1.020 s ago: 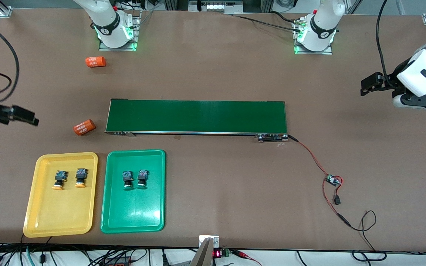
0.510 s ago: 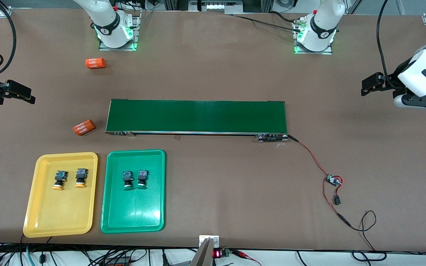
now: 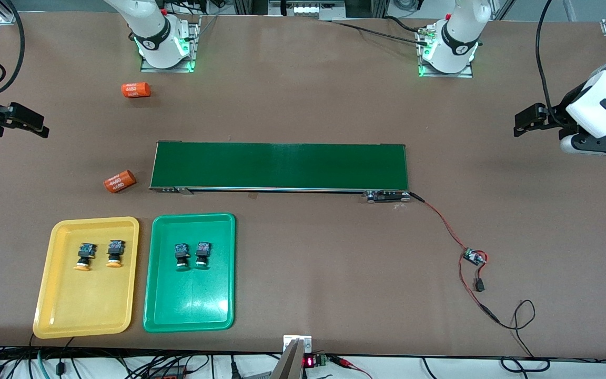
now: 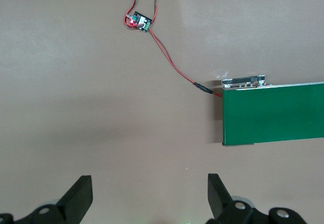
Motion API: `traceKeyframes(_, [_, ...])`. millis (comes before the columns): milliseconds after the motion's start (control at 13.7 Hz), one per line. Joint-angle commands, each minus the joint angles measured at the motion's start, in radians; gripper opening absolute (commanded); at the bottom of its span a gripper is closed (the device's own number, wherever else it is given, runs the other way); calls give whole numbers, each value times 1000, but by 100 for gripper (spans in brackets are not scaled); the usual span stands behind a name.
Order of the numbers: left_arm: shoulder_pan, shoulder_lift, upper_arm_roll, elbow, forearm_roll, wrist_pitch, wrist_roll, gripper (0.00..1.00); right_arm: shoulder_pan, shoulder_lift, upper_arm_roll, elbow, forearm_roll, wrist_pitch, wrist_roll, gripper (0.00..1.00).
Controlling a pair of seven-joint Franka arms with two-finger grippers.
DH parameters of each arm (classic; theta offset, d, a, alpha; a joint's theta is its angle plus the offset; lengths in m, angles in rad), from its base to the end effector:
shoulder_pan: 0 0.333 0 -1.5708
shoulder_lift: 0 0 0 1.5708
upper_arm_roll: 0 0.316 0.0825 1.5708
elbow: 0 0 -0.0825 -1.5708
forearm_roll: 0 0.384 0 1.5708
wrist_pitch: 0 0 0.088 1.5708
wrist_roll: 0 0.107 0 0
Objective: Sort buttons by color to trays
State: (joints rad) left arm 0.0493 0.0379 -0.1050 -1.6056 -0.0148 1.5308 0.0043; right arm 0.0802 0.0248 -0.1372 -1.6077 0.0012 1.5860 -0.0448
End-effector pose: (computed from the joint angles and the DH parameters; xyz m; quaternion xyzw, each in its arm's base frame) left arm 0.5578 -0.0317 0.5840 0.9979 -0.0299 -0.0564 0.0079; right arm 0.5607 -0.0310 0.5947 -0.9997 0.0061 0.0232 0.0001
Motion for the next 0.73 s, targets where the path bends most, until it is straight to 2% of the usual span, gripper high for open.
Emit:
traceKeyframes(0, [0,7,-2,19,26,-17,-7,100,0,-54,11,-51,-14,16,16,100])
traceKeyframes(656, [-8,7,-13,19,27,-12,-9,100,1,-57,21,-31,-6,-20,6,100])
